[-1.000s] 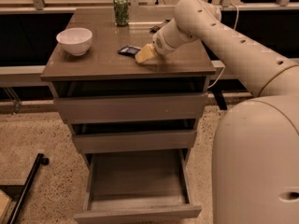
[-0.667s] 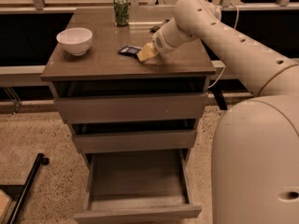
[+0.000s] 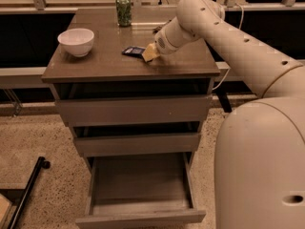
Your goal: Place rxbar blueberry into bottom drawer
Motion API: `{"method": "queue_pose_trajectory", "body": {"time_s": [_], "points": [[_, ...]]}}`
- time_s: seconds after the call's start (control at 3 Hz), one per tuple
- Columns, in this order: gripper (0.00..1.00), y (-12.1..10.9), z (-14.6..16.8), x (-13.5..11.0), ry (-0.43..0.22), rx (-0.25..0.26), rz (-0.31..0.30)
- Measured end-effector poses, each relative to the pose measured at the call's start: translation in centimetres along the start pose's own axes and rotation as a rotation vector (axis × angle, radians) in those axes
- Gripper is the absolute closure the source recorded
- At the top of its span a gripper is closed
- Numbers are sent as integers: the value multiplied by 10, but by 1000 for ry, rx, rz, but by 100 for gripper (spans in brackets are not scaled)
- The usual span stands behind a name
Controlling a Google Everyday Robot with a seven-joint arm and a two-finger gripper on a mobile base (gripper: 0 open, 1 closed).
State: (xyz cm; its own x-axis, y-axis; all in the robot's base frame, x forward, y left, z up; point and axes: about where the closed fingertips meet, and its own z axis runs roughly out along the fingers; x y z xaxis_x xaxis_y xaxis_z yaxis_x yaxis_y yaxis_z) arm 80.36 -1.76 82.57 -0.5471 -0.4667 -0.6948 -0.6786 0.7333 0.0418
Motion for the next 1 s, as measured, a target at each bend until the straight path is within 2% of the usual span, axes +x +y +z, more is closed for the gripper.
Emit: {"method": "queue_pose_trajectory", "body": {"time_s": [0.33, 0.67, 1.0], "points": [[100, 2, -1, -3, -4, -1, -9], [100, 28, -35, -38, -74, 12, -118], [100, 58, -99, -70, -162, 53, -200]]}}
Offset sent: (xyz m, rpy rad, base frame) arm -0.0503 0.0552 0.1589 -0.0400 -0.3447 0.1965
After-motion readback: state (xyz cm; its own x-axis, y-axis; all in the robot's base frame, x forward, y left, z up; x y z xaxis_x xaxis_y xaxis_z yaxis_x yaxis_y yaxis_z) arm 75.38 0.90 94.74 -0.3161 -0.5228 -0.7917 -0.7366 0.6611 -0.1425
